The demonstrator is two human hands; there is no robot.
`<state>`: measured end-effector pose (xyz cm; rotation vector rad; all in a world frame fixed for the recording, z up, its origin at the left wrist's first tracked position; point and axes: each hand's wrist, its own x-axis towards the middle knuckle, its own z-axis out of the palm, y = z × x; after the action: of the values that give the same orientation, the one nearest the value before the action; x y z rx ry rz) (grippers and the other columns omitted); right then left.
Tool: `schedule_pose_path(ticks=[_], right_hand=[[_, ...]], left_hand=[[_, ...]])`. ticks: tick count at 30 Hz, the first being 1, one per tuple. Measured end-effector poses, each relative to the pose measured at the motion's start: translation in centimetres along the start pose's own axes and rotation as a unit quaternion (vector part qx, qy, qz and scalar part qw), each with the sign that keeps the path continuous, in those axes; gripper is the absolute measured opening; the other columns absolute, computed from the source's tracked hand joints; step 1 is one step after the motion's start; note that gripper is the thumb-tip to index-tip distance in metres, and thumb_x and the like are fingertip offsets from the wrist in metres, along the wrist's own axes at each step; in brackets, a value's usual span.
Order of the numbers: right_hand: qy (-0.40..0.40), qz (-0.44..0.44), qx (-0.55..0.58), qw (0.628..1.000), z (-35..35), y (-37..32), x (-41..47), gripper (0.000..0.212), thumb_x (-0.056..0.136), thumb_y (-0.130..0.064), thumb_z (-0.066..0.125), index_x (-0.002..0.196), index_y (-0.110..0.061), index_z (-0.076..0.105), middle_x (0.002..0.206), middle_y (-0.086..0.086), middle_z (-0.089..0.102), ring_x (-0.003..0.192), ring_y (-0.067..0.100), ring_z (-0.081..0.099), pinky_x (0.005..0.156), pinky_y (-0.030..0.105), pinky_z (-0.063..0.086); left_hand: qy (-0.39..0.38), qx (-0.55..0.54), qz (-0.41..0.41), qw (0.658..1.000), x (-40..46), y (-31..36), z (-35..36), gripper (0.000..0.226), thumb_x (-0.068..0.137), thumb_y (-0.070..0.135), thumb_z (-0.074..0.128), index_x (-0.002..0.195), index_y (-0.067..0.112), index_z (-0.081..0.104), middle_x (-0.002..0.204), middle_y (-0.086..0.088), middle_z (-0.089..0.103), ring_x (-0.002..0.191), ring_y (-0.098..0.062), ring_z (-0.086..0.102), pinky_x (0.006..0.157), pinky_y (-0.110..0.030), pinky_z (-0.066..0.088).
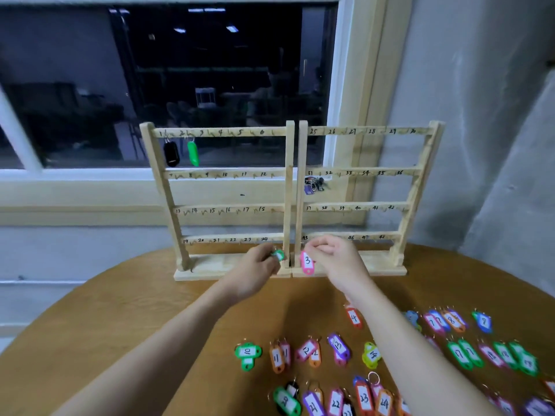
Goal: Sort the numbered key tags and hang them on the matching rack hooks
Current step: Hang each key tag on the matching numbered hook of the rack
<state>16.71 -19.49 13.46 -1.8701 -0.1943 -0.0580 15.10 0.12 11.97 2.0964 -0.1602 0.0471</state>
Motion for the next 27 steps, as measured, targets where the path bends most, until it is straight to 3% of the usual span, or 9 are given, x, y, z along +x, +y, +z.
schedule_pose_path(ticks=[4,10,15,21,25,27], right_hand=[[-0.029,-0.020,0.034,0.999,1.3,-3.9,0.5,0.009,0.096,-0.028,0.069,0.102,-0.023,0.074,0.098,-0.011,0.076,0.088,0.002,0.070,0.071,0.019,0.046],[-0.051,-0.077,0.032,0.995,4.0,-9.9,2.1,0.007,0.097,-0.031,0.066,0.099,-0.027,0.071,0.093,-0.013,0.074,0.085,-0.003,0.065,0.069,0.015,0.040],[-0.035,-0.121,0.012,0.992,5.4,-14.1,4.4,0.011,0.100,-0.026,0.064,0.100,-0.020,0.073,0.086,-0.013,0.071,0.078,-0.003,0.064,0.061,0.011,0.046],[-0.006,-0.127,0.027,0.992,6.0,-16.6,6.9,0.014,0.100,-0.022,0.064,0.096,-0.017,0.077,0.089,-0.006,0.074,0.082,0.007,0.067,0.064,0.019,0.051],[-0.014,-0.131,0.029,0.991,7.1,-17.2,8.4,0.016,0.099,-0.025,0.065,0.087,-0.024,0.076,0.090,-0.005,0.077,0.092,0.017,0.072,0.081,0.037,0.062],[-0.022,-0.145,0.032,0.989,7.5,-17.6,8.7,0.016,0.099,-0.024,0.064,0.088,-0.023,0.075,0.091,-0.003,0.076,0.092,0.015,0.071,0.077,0.032,0.062]], left_hand=[[0.027,0.016,0.042,0.999,-1.0,2.6,-4.7,0.029,0.107,0.030,0.046,0.083,0.017,0.056,0.063,0.010,0.048,0.059,-0.010,0.040,0.057,-0.027,0.035],[0.078,0.000,0.061,0.995,-1.6,6.0,-10.7,0.025,0.108,0.023,0.044,0.093,0.013,0.061,0.071,0.001,0.047,0.061,-0.009,0.042,0.058,-0.024,0.035],[0.150,-0.017,0.064,0.986,0.0,7.6,-15.1,0.029,0.108,0.023,0.044,0.098,0.005,0.064,0.070,-0.001,0.048,0.063,-0.013,0.041,0.057,-0.027,0.033],[0.199,-0.029,0.062,0.978,2.8,10.2,-17.1,0.028,0.108,0.021,0.043,0.093,0.008,0.063,0.066,0.000,0.047,0.056,-0.011,0.040,0.050,-0.020,0.033],[0.229,-0.025,0.048,0.972,4.6,11.0,-17.7,0.029,0.107,0.025,0.044,0.093,0.011,0.066,0.068,-0.001,0.050,0.056,-0.013,0.039,0.047,-0.024,0.031],[0.245,-0.021,0.050,0.968,5.0,10.9,-17.8,0.030,0.107,0.024,0.044,0.091,0.011,0.065,0.066,-0.001,0.049,0.053,-0.011,0.038,0.044,-0.023,0.029]])
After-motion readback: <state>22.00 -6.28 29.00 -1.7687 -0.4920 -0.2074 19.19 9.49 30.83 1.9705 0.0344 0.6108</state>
